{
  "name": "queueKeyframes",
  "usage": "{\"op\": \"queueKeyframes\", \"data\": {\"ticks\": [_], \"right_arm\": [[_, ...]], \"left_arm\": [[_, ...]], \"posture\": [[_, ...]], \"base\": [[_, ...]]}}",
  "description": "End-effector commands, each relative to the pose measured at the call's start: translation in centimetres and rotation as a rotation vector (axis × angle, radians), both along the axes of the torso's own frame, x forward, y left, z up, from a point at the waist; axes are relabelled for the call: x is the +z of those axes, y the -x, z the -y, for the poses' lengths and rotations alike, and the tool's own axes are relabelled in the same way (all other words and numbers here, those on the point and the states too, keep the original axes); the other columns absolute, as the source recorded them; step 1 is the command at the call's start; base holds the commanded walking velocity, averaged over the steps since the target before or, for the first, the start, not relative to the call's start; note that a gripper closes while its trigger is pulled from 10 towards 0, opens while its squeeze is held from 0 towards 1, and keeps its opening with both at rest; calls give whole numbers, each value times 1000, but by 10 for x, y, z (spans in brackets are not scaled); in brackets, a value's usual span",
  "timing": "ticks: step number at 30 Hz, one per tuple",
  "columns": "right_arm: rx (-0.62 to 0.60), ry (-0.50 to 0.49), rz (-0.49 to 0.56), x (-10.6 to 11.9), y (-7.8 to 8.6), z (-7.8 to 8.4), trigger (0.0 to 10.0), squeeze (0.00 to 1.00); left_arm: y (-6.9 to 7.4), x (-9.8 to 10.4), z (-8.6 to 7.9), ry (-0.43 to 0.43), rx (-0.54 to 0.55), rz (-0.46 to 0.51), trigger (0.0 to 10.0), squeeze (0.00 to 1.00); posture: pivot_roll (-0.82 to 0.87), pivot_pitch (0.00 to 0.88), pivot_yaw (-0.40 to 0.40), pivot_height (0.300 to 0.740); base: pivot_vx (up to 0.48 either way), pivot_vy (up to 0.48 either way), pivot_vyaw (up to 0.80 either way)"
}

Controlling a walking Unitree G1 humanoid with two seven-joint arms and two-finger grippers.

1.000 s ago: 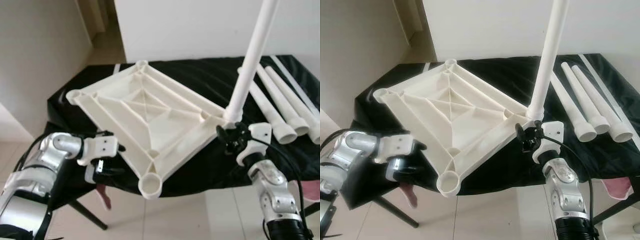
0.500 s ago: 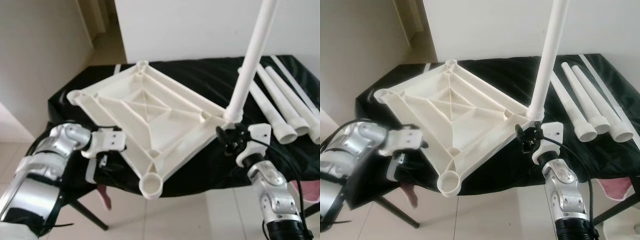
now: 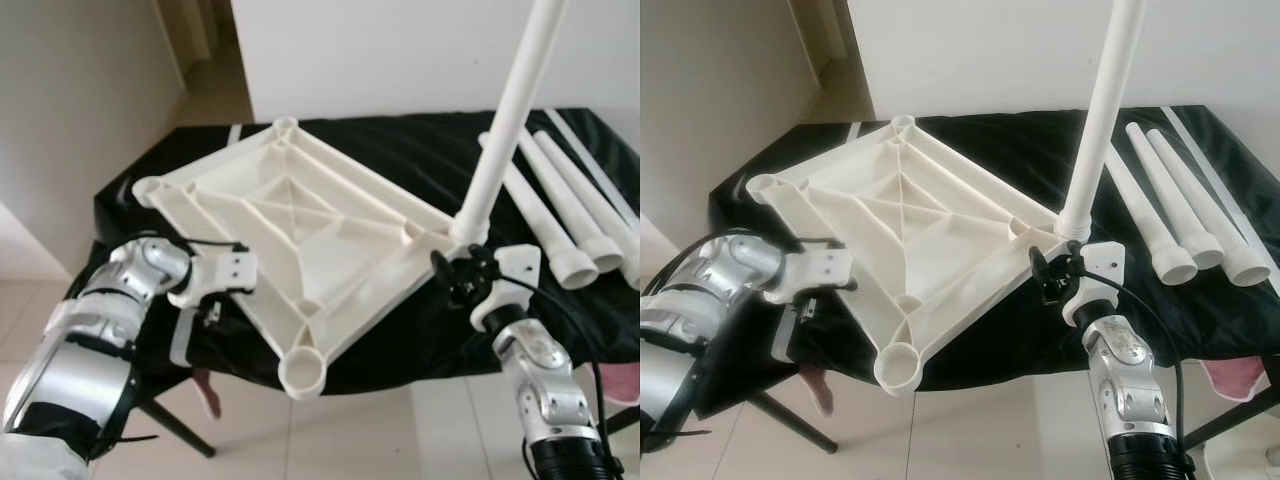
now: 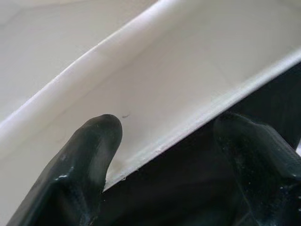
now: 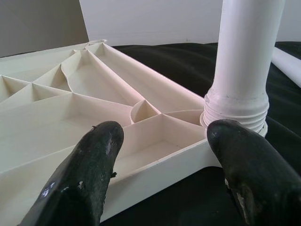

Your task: Building children table

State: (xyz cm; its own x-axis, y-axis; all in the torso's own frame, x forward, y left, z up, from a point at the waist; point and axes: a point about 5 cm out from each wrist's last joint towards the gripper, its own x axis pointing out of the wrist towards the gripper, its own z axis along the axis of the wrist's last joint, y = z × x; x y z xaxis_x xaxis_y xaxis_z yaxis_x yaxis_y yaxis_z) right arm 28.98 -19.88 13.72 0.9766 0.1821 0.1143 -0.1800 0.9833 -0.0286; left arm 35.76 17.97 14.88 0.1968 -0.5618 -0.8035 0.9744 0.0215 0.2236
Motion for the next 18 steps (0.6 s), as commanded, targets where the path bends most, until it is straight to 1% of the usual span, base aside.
{"op": "queueKeyframes", "data": {"ticks": [1, 3, 4, 5, 6, 7, 9, 10, 11, 13, 14, 16, 18], "right_arm": [[4, -5, -10, -2, 0, -3, 10000, 0], [4, -2, -10, -2, 1, -3, 10000, 0], [4, 0, -9, -1, 1, -2, 10000, 0], [4, 0, -9, -1, 1, -2, 10000, 0], [2, 4, -7, 0, 1, 0, 10000, 0], [2, 4, -7, 0, 1, 0, 10000, 0], [1, 7, -6, 1, 2, 1, 10000, 0], [0, 7, -5, 1, 2, 1, 10000, 0], [0, 7, -5, 1, 2, 1, 10000, 0], [-3, 7, -5, 1, 3, 1, 10000, 0], [-3, 7, -5, 1, 3, 1, 10000, 0], [-4, 6, -7, 0, 4, 0, 10000, 0], [-4, 2, -8, -1, 5, -2, 10000, 0]], "left_arm": [[-15, 1, -9, 28, 250, 252, 10000, 0], [-13, -5, -9, 46, 293, 211, 10000, 0], [-12, -8, -8, 70, 328, 177, 10000, 0], [-12, -8, -8, 70, 328, 177, 10000, 0], [-12, -14, -8, 96, 394, 142, 10000, 0], [-12, -14, -8, 96, 394, 142, 10000, 0], [-11, -18, -9, 96, 438, 154, 10000, 0], [-11, -18, -7, 126, 467, 153, 10000, 0], [-11, -18, -7, 126, 467, 153, 10000, 0], [-13, -13, 1, 242, 559, 128, 10000, 0], [-13, -13, 1, 242, 559, 128, 10000, 0], [-13, -8, 10, 304, 618, 140, 10000, 0], [-10, -7, 15, 331, 666, 147, 10000, 0]], "posture": [[-111, 17, 90, 740], [-112, 17, 91, 740], [-115, 20, 90, 740], [-115, 20, 90, 740], [-117, 20, 92, 740], [-117, 20, 92, 740], [-117, 20, 92, 740], [-121, 24, 95, 740], [-121, 24, 95, 740], [-123, 26, 98, 740], [-123, 26, 98, 740], [-124, 28, 101, 740], [-126, 31, 105, 740]], "base": [[0, 0, 0], [0, 0, 0], [0, 0, 0], [0, 0, 0], [0, 0, 0], [0, 0, 0], [0, 0, 0], [0, 0, 0], [0, 0, 0], [0, 0, 0], [0, 0, 0], [0, 0, 0], [0, 0, 0]]}}
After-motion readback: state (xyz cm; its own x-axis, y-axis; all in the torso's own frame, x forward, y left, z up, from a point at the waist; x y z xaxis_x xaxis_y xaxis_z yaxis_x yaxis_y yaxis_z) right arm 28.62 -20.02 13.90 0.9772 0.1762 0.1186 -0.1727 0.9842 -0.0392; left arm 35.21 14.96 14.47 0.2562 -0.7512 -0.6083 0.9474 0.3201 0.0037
